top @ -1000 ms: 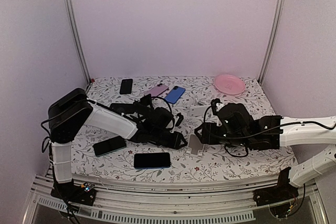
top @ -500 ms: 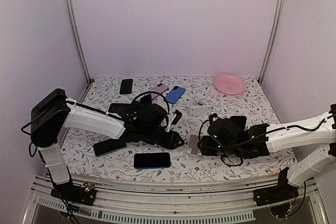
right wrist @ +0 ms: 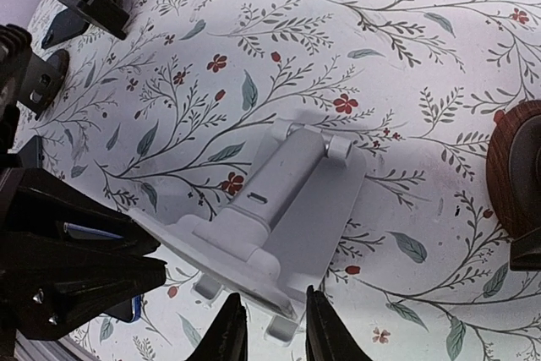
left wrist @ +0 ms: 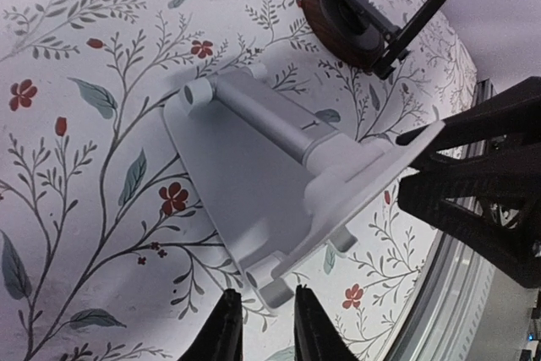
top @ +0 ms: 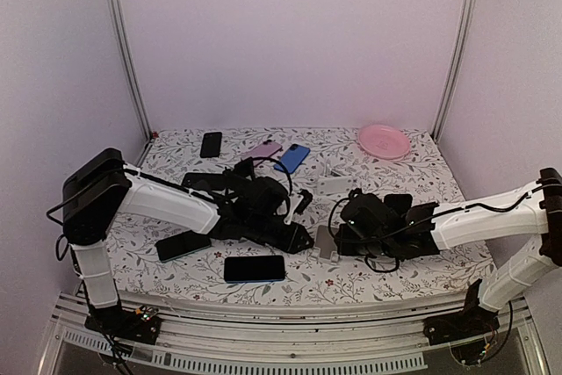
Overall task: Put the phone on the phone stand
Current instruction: Move the phone stand to the center of the board, then move the phone to the center of the board, then pick up the phone from the center of the board.
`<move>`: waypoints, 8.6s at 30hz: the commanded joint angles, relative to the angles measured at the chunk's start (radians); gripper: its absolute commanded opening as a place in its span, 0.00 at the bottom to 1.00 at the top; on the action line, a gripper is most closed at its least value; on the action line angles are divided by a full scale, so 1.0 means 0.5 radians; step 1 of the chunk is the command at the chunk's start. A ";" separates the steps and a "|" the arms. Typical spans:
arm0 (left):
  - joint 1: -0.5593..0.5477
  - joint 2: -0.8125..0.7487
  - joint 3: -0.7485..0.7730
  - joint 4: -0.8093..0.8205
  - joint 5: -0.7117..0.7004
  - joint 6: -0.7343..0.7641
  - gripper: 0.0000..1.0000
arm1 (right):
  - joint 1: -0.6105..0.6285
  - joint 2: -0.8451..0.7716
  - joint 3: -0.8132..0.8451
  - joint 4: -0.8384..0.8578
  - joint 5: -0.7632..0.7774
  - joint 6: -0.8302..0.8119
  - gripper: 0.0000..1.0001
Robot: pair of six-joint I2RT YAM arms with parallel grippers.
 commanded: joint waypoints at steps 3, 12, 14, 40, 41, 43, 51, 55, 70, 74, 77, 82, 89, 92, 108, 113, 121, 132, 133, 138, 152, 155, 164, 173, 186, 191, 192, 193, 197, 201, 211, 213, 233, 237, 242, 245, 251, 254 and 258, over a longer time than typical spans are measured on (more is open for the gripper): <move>-0.036 0.114 0.110 0.021 0.059 0.028 0.21 | -0.064 0.031 0.059 0.022 0.028 -0.079 0.26; -0.036 0.240 0.219 0.004 0.061 0.036 0.20 | -0.129 0.066 0.081 0.021 0.017 -0.134 0.25; -0.035 0.256 0.246 -0.008 0.056 0.039 0.20 | -0.141 0.087 0.097 0.022 0.015 -0.154 0.25; -0.033 0.332 0.399 -0.049 0.059 0.091 0.20 | -0.224 0.113 0.219 -0.066 0.057 -0.266 0.24; -0.032 0.323 0.395 -0.054 0.057 0.089 0.20 | -0.224 0.101 0.220 -0.074 0.054 -0.267 0.24; -0.033 0.288 0.360 -0.059 0.051 0.088 0.20 | -0.224 0.072 0.219 -0.082 0.044 -0.276 0.24; -0.031 -0.041 0.090 -0.036 -0.030 0.076 0.22 | -0.186 -0.094 0.184 -0.060 0.008 -0.305 0.25; -0.031 -0.224 -0.075 -0.022 -0.108 0.060 0.25 | -0.135 -0.141 0.224 -0.091 0.033 -0.318 0.27; 0.076 -0.824 -0.674 -0.239 -0.408 0.104 0.50 | -0.082 -0.450 0.227 0.007 0.072 -0.528 0.77; 0.072 -0.841 -0.769 -0.278 -0.385 0.135 0.68 | -0.083 -0.574 0.211 0.012 0.102 -0.601 0.90; 0.060 -0.861 -0.829 -0.294 -0.447 0.059 0.80 | -0.083 -0.650 0.195 0.004 0.101 -0.633 0.91; 0.020 -1.044 -1.002 -0.263 -0.537 -0.228 0.87 | -0.080 -0.766 0.130 -0.015 0.106 -0.610 0.91; -0.291 -1.268 -1.111 -0.380 -0.594 -0.461 0.89 | -0.080 -0.794 0.129 -0.053 0.098 -0.578 0.91; -0.445 -1.287 -1.151 -0.406 -0.594 -0.591 0.88 | -0.080 -0.776 0.151 -0.068 0.083 -0.578 0.91; -0.490 -1.078 -1.335 -0.030 -0.673 -0.800 0.95 | -0.080 -0.736 0.180 -0.109 0.050 -0.514 0.91; -0.335 -0.946 -1.286 -0.042 -0.714 -0.698 0.96 | -0.080 -0.754 0.168 -0.124 0.059 -0.499 0.91; 0.134 -0.728 -1.113 0.015 -0.639 -0.355 0.97 | -0.083 -0.775 0.163 -0.159 0.078 -0.500 0.91; 0.192 -0.302 -0.539 -0.154 -0.643 -0.163 0.97 | -0.080 -0.849 0.153 -0.269 0.119 -0.493 0.91; 0.194 -0.331 -0.544 -0.165 -0.677 -0.164 0.97 | -0.080 -0.864 0.148 -0.277 0.121 -0.492 0.91; 0.189 -0.527 -0.520 -0.270 -0.786 -0.104 0.97 | -0.080 -0.895 0.124 -0.267 0.117 -0.489 0.91; -0.118 -0.085 -0.020 -0.155 -0.332 -0.088 0.80 | -0.080 -0.936 0.147 -0.346 0.092 -0.449 0.91; -0.121 -0.005 0.001 -0.121 -0.313 -0.116 0.71 | -0.079 -0.969 0.141 -0.368 0.097 -0.446 0.91; -0.156 0.061 -0.028 -0.180 -0.242 -0.117 0.60 | -0.080 -1.000 0.112 -0.360 0.092 -0.443 0.91; -0.196 -0.213 -0.391 -0.304 -0.300 -0.098 0.56 | -0.082 -1.013 0.066 -0.330 0.104 -0.424 0.92; -0.190 -0.769 -0.676 -0.572 -0.654 -0.140 0.58 | -0.081 -0.946 0.080 -0.303 0.070 -0.414 0.91; -0.183 -0.889 -0.623 -0.658 -0.824 -0.136 0.69 | -0.079 -0.946 0.072 -0.295 0.097 -0.414 0.96; -0.156 -0.898 -0.621 -0.675 -0.852 -0.122 0.72 | -0.081 -0.954 0.061 -0.284 0.104 -0.413 1.00; -0.121 -0.896 -0.623 -0.690 -0.859 -0.110 0.75 | -0.083 -0.972 0.044 -0.262 0.109 -0.409 0.99; 0.005 -0.867 -0.666 -0.708 -0.913 -0.060 0.86 | -0.083 -1.086 -0.019 -0.199 0.137 -0.392 0.99; 0.109 -0.816 -0.724 -0.659 -0.909 0.003 0.94 | -0.084 -1.173 -0.064 -0.201 0.154 -0.356 0.99; 0.098 -0.550 -0.597 -0.657 -0.867 0.126 0.97 | -0.083 -1.167 -0.038 -0.215 0.137 -0.341 0.99; 0.091 -0.529 -0.594 -0.661 -0.885 0.125 0.97 | -0.084 -1.157 -0.037 -0.210 0.130 -0.333 0.99; -0.036 -0.173 -0.455 -0.743 -0.948 0.029 0.91 | -0.083 -0.974 0.191 -0.261 0.008 -0.146 0.99; -0.036 -0.166 -0.455 -0.767 -0.960 0.010 0.84 | -0.085 -0.934 0.216 -0.326 0.043 -0.167 0.99; -0.031 -0.298 -0.526 -0.727 -0.987 0.004 0.81 | -0.085 -0.940 0.192 -0.294 -0.015 -0.148 0.99; -0.032 -0.364 -0.589 -0.699 -1.003 0.014 0.80 | -0.085 -0.875 0.200 -0.283 -0.009 -0.157 0.99; -0.020 -0.397 -0.727 -0.544 -0.966 0.036 0.79 | -0.069 -0.720 0.167 -0.161 -0.136 -0.092 1.00; -0.017 -0.404 -0.778 -0.489 -0.981 0.042 0.70 | -0.040 -0.641 0.153 -0.086 -0.143 -0.053 0.99; -0.017 -0.467 -0.814 -0.426 -1.005 0.058 0.58 | 0.006 -0.536 0.177 0.012 -0.154 -0.023 0.99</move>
